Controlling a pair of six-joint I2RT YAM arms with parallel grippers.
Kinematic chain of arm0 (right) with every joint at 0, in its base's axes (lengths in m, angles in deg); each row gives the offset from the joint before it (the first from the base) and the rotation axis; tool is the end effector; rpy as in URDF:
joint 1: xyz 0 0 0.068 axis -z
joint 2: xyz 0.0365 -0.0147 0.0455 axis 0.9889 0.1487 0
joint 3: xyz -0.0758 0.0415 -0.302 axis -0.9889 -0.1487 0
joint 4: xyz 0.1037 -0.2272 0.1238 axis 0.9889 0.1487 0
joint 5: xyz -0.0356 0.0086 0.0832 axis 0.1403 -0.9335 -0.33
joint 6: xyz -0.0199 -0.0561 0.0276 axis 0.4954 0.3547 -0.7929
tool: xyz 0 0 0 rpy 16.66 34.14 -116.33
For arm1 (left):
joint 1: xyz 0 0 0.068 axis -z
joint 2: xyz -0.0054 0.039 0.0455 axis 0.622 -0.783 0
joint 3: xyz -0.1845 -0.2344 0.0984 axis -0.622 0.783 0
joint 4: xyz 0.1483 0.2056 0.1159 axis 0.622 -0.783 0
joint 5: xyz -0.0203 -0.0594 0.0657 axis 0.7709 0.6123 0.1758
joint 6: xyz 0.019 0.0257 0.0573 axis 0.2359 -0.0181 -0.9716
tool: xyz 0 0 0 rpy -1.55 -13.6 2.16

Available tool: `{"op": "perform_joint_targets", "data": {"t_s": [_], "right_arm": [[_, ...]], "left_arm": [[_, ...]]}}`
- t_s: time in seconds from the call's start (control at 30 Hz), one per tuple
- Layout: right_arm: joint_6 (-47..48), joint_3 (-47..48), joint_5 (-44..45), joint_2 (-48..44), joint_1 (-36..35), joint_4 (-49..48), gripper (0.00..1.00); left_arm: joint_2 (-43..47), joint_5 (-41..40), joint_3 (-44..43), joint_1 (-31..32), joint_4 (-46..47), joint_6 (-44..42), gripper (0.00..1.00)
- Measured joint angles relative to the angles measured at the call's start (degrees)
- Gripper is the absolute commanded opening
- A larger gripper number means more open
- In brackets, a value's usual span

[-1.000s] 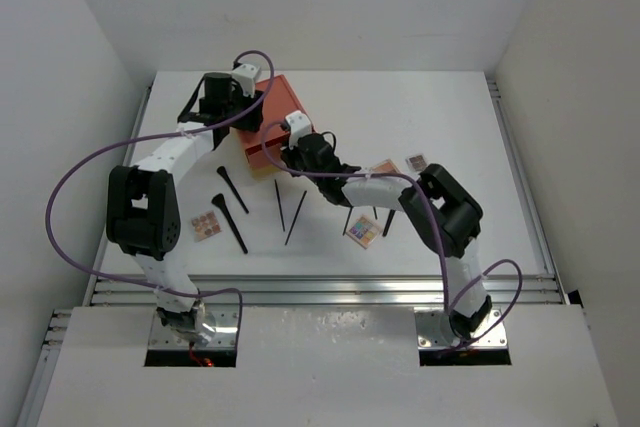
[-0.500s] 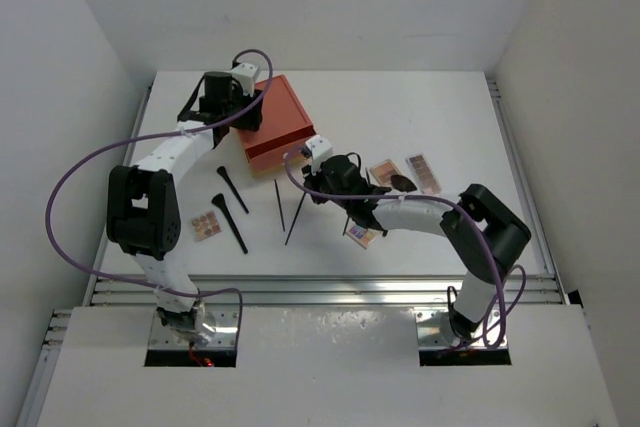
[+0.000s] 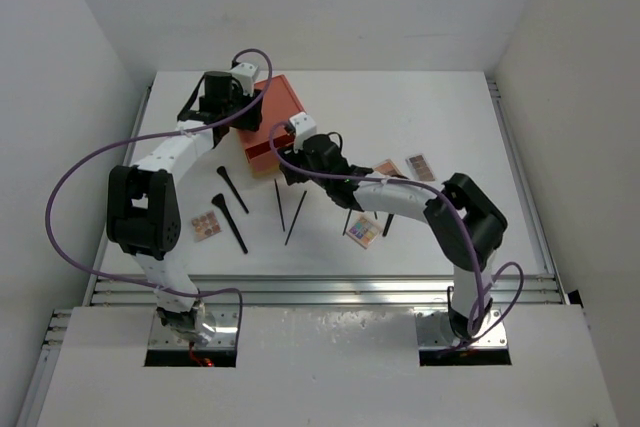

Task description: Organize the makeup

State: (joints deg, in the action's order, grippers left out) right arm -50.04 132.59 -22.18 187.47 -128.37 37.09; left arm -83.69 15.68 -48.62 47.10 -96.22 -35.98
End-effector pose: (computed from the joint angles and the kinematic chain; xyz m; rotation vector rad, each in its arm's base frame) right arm 0.3258 0.3344 0.2358 -0.4080 1.9313 0.5436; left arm 0.4534 -0.0747 0.3027 0.2319 2.1050 -0.2049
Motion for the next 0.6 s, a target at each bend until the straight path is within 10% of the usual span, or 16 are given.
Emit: {"op": "perform_joint_targets", "data": {"t_s": [0.6], "right_arm": [[-0.96,8.00,8.33,8.20,-0.28,-0.22,0.43]], "left_arm": [[-0.15,0.00,-0.11,0.00,0.17,0.83,0.59]]}}
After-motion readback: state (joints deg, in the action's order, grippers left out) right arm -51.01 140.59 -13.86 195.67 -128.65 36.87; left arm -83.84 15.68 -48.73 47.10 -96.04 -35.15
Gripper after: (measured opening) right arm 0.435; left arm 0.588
